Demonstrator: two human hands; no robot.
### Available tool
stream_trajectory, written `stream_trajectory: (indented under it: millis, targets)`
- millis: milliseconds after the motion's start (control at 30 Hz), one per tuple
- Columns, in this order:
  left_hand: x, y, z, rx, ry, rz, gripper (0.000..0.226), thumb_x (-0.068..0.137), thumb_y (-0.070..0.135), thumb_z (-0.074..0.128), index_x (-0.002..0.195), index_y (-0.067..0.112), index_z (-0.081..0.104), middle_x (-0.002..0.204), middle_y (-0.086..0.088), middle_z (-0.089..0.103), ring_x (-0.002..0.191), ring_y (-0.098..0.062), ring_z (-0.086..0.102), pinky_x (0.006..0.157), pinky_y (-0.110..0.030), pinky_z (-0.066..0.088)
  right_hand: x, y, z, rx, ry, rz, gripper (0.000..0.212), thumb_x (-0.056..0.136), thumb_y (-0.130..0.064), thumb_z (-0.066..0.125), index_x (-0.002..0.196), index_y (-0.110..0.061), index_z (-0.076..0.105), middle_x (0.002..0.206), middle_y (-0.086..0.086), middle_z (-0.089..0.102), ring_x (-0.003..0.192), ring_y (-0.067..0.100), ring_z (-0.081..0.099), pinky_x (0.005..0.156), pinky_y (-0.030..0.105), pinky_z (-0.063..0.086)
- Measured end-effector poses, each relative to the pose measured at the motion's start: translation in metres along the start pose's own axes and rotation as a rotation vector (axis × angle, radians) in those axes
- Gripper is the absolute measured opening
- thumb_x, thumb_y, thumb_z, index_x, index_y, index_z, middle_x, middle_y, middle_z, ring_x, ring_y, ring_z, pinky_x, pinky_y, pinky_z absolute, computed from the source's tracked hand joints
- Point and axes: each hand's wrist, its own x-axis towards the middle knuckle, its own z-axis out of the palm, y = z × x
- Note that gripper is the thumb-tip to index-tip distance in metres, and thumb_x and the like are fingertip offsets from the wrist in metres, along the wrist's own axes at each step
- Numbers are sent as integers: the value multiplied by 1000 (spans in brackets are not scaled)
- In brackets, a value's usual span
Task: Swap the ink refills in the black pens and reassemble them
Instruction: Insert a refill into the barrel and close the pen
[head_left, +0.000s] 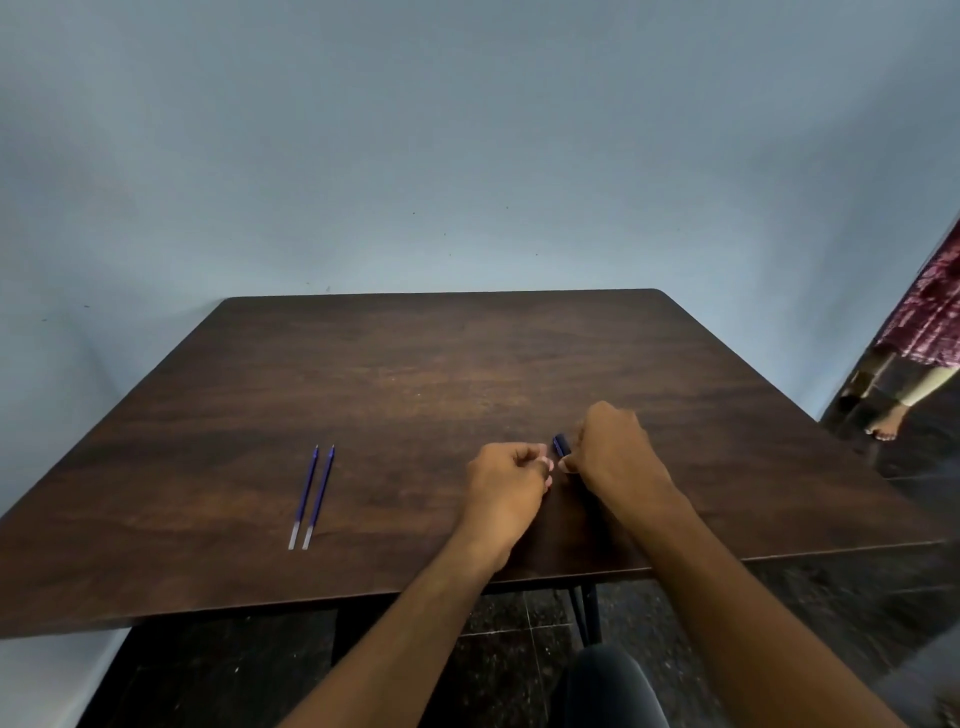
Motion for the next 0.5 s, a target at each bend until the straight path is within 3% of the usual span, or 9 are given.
stream_trajectory:
  millis: [100, 200, 300, 400, 500]
  targets:
    - [4, -3, 4, -63, 18, -15, 20, 95, 12, 64, 112, 14, 75, 93, 4, 78, 80, -6, 72, 87, -29, 60, 3, 16, -7, 60, 24, 34, 21, 85, -25, 81, 88, -10, 67, 89, 10, 66, 84, 27, 67, 68, 36, 54]
    - [5, 1, 6, -72, 0, -35, 19, 95, 11, 64, 111, 13, 74, 90, 0, 78, 80, -7, 72, 86, -27, 59, 6, 30, -12, 77, 42, 60, 26, 88, -29, 78, 83, -9, 63, 91, 12, 68, 86, 28, 67, 67, 35, 49]
    - [1, 9, 12, -76, -41, -61, 16, 96, 11, 63, 100, 18, 76, 79, 0, 77, 72, -6, 69, 79, -24, 58, 7, 32, -7, 77, 51, 76, 38, 89, -36, 76, 73, -12, 52, 86, 12, 65, 84, 29, 66, 66, 35, 47]
    - [-1, 12, 16, -57, -41, -50, 29, 96, 11, 62, 75, 27, 72, 72, 5, 74, 64, -2, 66, 68, -19, 56, 8, 29, 3, 84, 60, 60, 40, 89, -35, 76, 69, -14, 49, 74, 7, 57, 79, 28, 64, 64, 35, 46]
    - [-3, 12, 17, -60, -48, -43, 34, 97, 11, 62, 68, 28, 70, 75, 2, 74, 69, -6, 66, 76, -28, 58, 9, 26, 6, 109, 28, 47, 36, 88, -36, 77, 73, -15, 52, 79, 7, 60, 86, 29, 69, 67, 36, 51]
